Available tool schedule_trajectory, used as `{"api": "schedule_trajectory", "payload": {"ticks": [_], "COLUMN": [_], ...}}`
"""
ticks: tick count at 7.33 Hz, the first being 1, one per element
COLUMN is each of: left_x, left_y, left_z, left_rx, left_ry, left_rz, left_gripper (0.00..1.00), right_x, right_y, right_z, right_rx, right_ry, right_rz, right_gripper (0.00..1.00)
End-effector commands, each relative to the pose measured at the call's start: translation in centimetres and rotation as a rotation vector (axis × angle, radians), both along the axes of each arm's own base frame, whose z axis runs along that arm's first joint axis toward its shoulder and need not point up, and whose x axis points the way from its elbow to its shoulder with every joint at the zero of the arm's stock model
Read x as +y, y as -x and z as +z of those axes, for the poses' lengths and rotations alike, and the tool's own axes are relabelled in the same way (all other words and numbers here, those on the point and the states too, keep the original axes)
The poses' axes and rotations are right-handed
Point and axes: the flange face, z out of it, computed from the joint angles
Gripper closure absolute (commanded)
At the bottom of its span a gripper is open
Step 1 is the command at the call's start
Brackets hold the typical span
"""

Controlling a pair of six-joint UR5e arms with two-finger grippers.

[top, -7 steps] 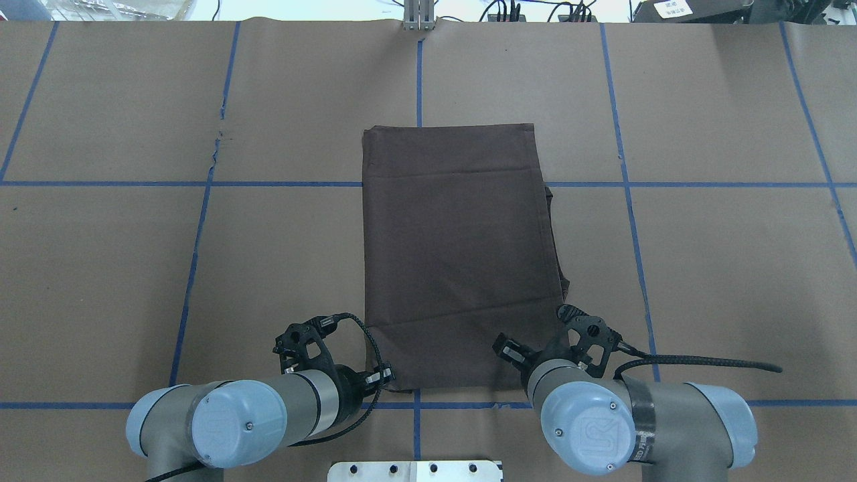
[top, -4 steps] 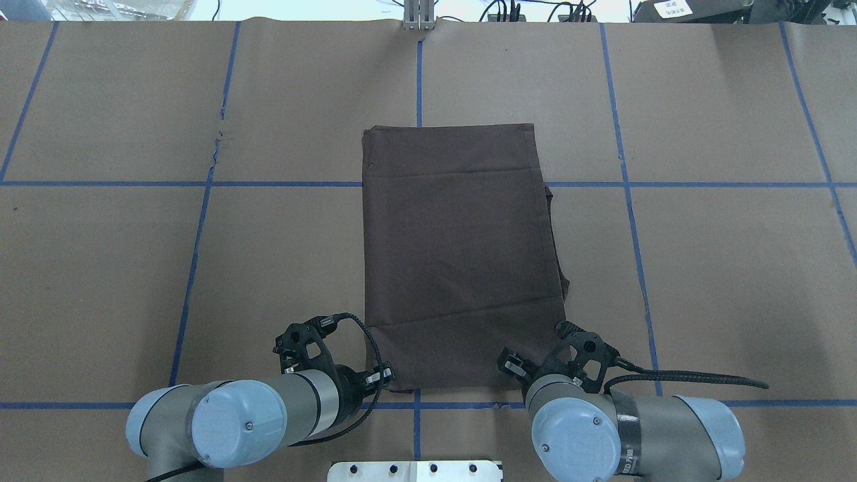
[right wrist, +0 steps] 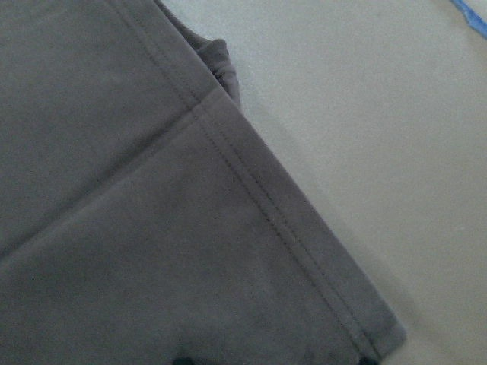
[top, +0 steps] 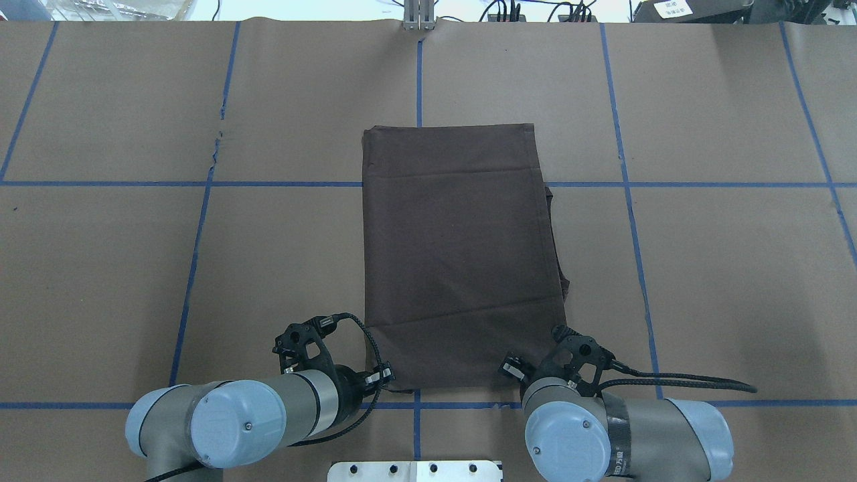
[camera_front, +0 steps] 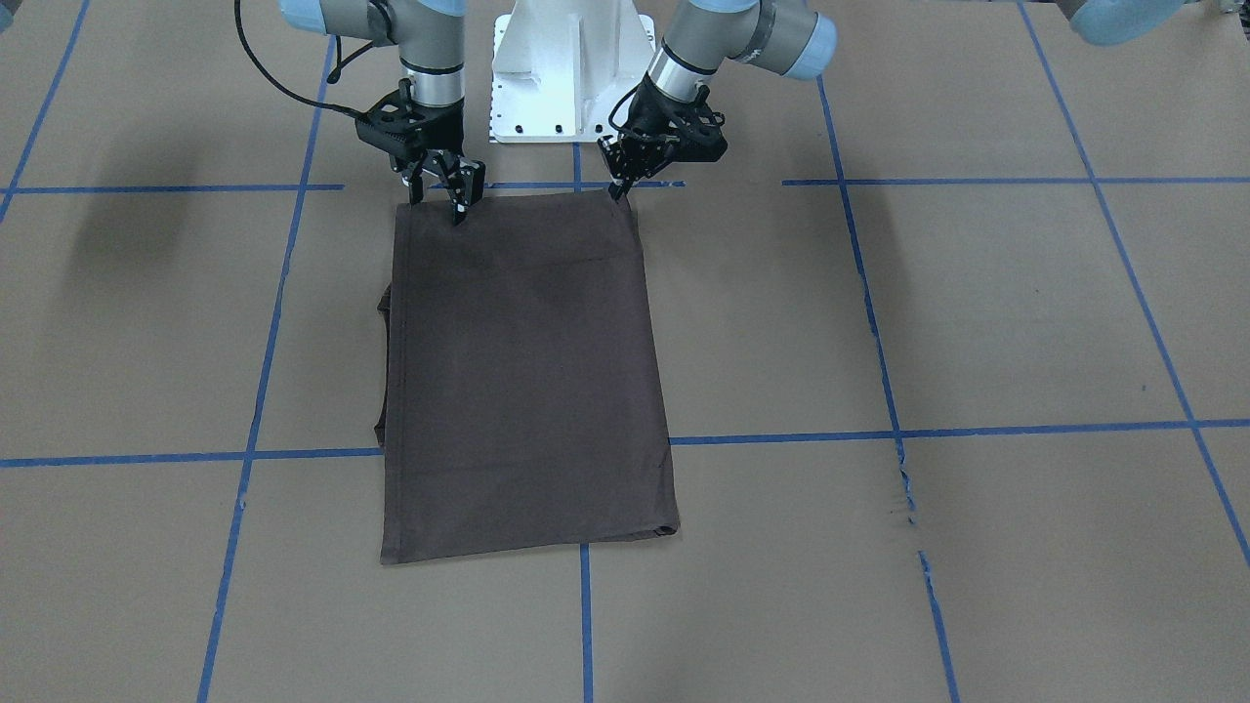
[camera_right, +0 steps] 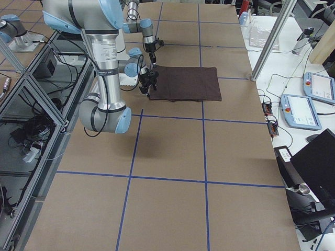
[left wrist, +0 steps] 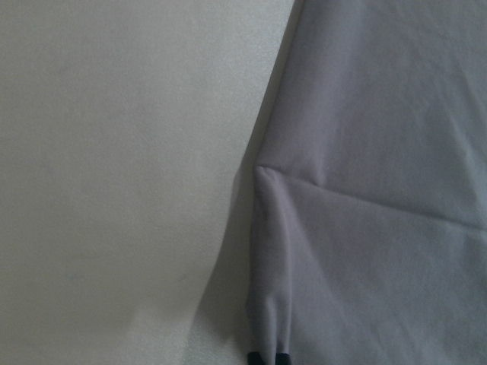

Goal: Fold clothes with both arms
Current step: 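Close both grippers on the near edge corners of the shirt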

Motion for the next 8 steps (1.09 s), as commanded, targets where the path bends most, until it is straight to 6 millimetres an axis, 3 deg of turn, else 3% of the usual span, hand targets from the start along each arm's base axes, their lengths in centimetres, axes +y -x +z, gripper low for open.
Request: {"api": "schedule_trajectory", "payload": {"ticks": [1,3,8], "left_x": [0.0,0.1,0.1], "left_y": [0.0,-0.1,0.0], "left_z": [0.0,0.1,-0.1], "left_rx": [0.0,-0.001,0.003], "left_ry": [0.0,0.0,-0.002], "left_rz": [0.0,0.001,0.002], "left_gripper": [1.0,1.0,1.0], "right_x": [-0.1,-0.3,-1.4], "right_y": [0.2,0.4,0.3], "right_z": [-0.4,-1.4,-2.8], "right_rx": [-0.006,-0.038,-0.07], "right_ry": [-0.009,0.007,0.01], "right_rz": [0.008,0.051,0.095], "right_gripper": [0.51,1.0,1.0]}}
